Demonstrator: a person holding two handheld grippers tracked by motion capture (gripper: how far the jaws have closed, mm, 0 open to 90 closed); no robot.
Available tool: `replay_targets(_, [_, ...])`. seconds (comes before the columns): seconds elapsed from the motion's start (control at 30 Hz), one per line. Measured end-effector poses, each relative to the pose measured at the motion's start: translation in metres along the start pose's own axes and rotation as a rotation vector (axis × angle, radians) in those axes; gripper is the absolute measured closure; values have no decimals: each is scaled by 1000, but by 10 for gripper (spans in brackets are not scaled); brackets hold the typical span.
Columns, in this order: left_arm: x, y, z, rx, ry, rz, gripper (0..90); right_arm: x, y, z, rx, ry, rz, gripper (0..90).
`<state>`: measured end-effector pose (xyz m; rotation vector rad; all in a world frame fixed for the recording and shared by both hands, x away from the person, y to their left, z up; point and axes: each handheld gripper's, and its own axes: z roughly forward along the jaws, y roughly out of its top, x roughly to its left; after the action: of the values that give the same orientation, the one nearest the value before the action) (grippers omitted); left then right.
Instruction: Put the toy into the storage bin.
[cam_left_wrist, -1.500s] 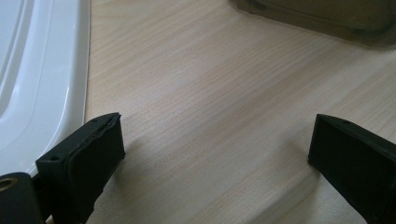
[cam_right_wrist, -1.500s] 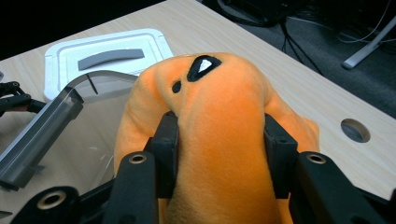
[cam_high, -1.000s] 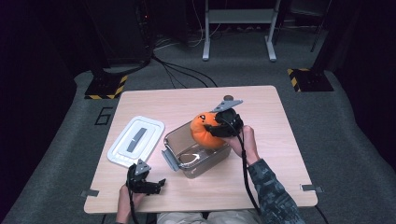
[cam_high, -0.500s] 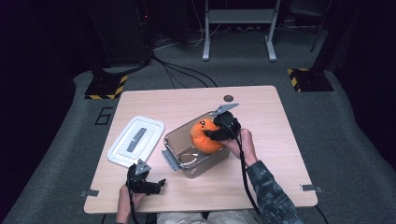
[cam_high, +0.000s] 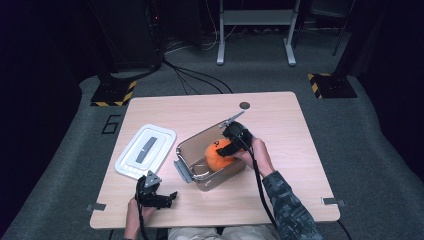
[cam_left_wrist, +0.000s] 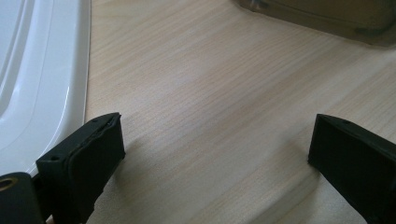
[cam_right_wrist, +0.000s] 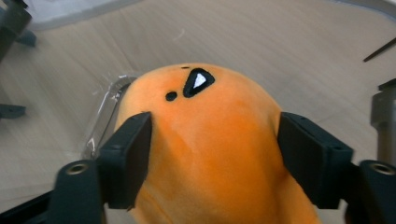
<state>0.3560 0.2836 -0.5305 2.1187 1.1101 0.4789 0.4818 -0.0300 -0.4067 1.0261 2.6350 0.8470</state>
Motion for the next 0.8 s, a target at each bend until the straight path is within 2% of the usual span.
replay_targets(0.23, [0,0,0,-5,3,-1,33,0,0,-8,-18,-6,6,153])
replay_targets(0.3, [0,0,1,-8,3,-2,33,-1,-2,-12,-39,-8,16,142])
replay_targets(0.43, [-1,0,1,-12,4,-7,33,-3,-6,-24,-81,15,0,121])
replay_targets(0.47, [-1,0,1,-12,4,-7,33,-2,-7,-28,-103,7,7,105])
replay_targets(0.67, [-1,0,1,-12,4,-6,33,-3,-16,-46,-151,1,-15,36])
replay_targets(0.8, [-1,0,1,-12,4,-7,33,-5,-28,-56,-190,-15,-4,8])
